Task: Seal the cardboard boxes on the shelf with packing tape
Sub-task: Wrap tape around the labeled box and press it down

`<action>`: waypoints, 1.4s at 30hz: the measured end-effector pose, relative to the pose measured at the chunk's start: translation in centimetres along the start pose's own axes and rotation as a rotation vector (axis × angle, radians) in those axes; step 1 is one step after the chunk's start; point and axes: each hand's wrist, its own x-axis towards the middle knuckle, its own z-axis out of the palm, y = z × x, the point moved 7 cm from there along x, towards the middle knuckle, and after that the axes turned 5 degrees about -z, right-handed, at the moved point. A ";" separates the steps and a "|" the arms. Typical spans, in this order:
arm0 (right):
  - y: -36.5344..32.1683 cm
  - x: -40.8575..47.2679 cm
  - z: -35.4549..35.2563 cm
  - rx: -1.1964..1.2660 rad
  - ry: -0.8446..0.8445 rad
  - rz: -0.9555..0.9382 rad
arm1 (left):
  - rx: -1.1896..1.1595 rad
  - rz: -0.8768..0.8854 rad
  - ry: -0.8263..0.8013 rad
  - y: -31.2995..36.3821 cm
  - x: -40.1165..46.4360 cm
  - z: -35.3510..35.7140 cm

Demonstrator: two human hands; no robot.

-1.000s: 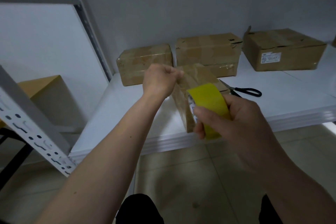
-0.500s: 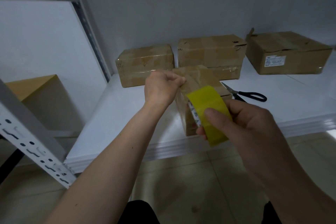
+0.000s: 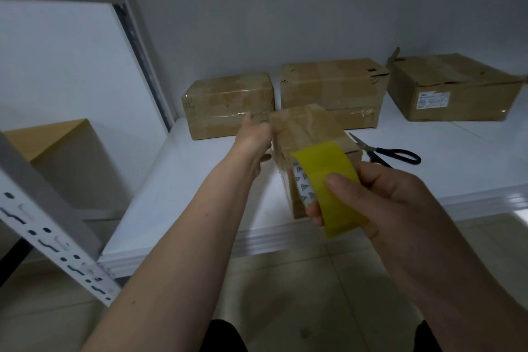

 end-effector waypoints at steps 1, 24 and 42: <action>0.0 -0.1 0.0 -0.007 0.003 -0.008 | 0.013 0.035 0.090 0.0 -0.3 -0.4; 6.5 -3.1 -1.0 -0.034 0.174 -0.083 | 0.623 0.841 -0.179 -0.4 -7.0 1.9; 5.3 -2.7 -2.2 0.067 0.148 0.083 | 0.572 0.813 0.026 -0.9 -8.0 2.3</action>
